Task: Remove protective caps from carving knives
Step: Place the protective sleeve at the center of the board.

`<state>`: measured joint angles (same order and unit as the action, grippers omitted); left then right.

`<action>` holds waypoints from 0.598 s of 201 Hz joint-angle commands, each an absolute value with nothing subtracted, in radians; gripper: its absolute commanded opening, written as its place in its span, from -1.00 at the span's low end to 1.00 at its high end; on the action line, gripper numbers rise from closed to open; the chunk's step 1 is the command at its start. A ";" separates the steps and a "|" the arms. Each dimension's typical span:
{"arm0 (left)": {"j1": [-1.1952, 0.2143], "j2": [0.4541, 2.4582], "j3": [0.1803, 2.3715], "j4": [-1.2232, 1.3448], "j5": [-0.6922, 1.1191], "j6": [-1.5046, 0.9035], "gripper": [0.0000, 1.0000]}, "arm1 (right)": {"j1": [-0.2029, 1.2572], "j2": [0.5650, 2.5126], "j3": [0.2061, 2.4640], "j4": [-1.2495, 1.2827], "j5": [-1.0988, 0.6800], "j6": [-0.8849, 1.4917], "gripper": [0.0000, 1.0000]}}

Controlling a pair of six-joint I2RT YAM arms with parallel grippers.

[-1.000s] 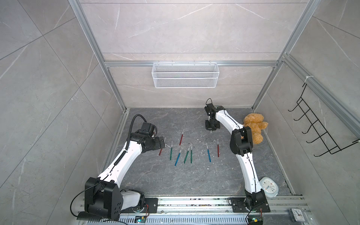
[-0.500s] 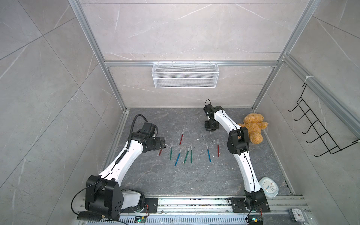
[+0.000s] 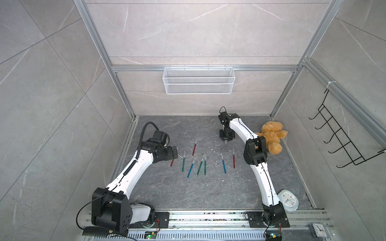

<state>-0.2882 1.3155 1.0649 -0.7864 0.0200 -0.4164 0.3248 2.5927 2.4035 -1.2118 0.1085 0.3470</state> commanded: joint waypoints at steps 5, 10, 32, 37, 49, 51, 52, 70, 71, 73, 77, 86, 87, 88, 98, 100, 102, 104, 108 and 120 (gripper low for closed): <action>-0.291 1.319 1.099 -0.812 0.031 -0.403 0.99 | 0.324 2.580 2.358 -1.220 0.113 0.359 -0.22; -0.292 1.320 1.099 -0.813 0.031 -0.401 0.99 | 0.324 2.575 2.355 -1.218 0.112 0.359 -0.18; -0.291 1.322 1.100 -0.815 0.031 -0.401 0.99 | 0.325 2.570 2.370 -1.230 0.116 0.359 -0.07; -0.293 1.321 1.100 -0.816 0.029 -0.400 0.99 | 0.325 2.545 2.373 -1.232 0.116 0.360 -0.04; -0.292 1.319 1.100 -0.816 0.028 -0.401 0.99 | 0.328 2.522 2.375 -1.234 0.118 0.359 0.05; -0.293 1.319 1.099 -0.816 0.028 -0.400 0.99 | 0.329 2.519 2.375 -1.234 0.120 0.359 0.07; -0.293 1.319 1.100 -0.816 0.028 -0.400 0.99 | 0.328 2.518 2.375 -1.235 0.120 0.359 0.09; -0.292 1.320 1.100 -0.816 0.026 -0.400 0.99 | 0.333 2.484 2.385 -1.234 0.125 0.362 0.25; -0.292 1.321 1.100 -0.815 0.026 -0.400 0.99 | 0.334 2.483 2.386 -1.234 0.124 0.363 0.26; -0.292 1.321 1.100 -0.816 0.026 -0.400 0.99 | 0.334 2.480 2.389 -1.235 0.125 0.364 0.27; -0.292 1.321 1.101 -0.815 0.026 -0.400 0.99 | 0.334 2.474 2.395 -1.239 0.126 0.364 0.31; -0.292 1.322 1.100 -0.816 0.026 -0.399 0.99 | 0.335 2.462 2.413 -1.252 0.127 0.366 0.36; -0.292 1.322 1.100 -0.816 0.026 -0.399 0.99 | 0.336 2.461 2.414 -1.252 0.127 0.366 0.36; -0.292 1.323 1.101 -0.816 0.026 -0.399 0.99 | 0.336 2.459 2.416 -1.254 0.127 0.367 0.36; -0.292 1.324 1.100 -0.818 0.026 -0.399 0.99 | 0.342 2.434 2.425 -1.258 0.139 0.370 0.40; -0.291 1.324 1.100 -0.817 0.026 -0.399 0.99 | 0.344 2.428 2.423 -1.259 0.144 0.372 0.40; -0.293 1.324 1.100 -0.818 0.026 -0.398 0.99 | 0.345 2.421 2.423 -1.257 0.148 0.373 0.41; -0.293 1.325 1.100 -0.817 0.026 -0.399 0.98 | 0.346 2.411 2.420 -1.257 0.150 0.375 0.42; -0.293 1.325 1.099 -0.818 0.026 -0.399 0.98 | 0.351 2.394 2.413 -1.252 0.157 0.376 0.43; -0.298 1.329 1.098 -0.818 0.023 -0.399 0.98 | 0.363 2.332 2.377 -1.226 0.166 0.381 0.49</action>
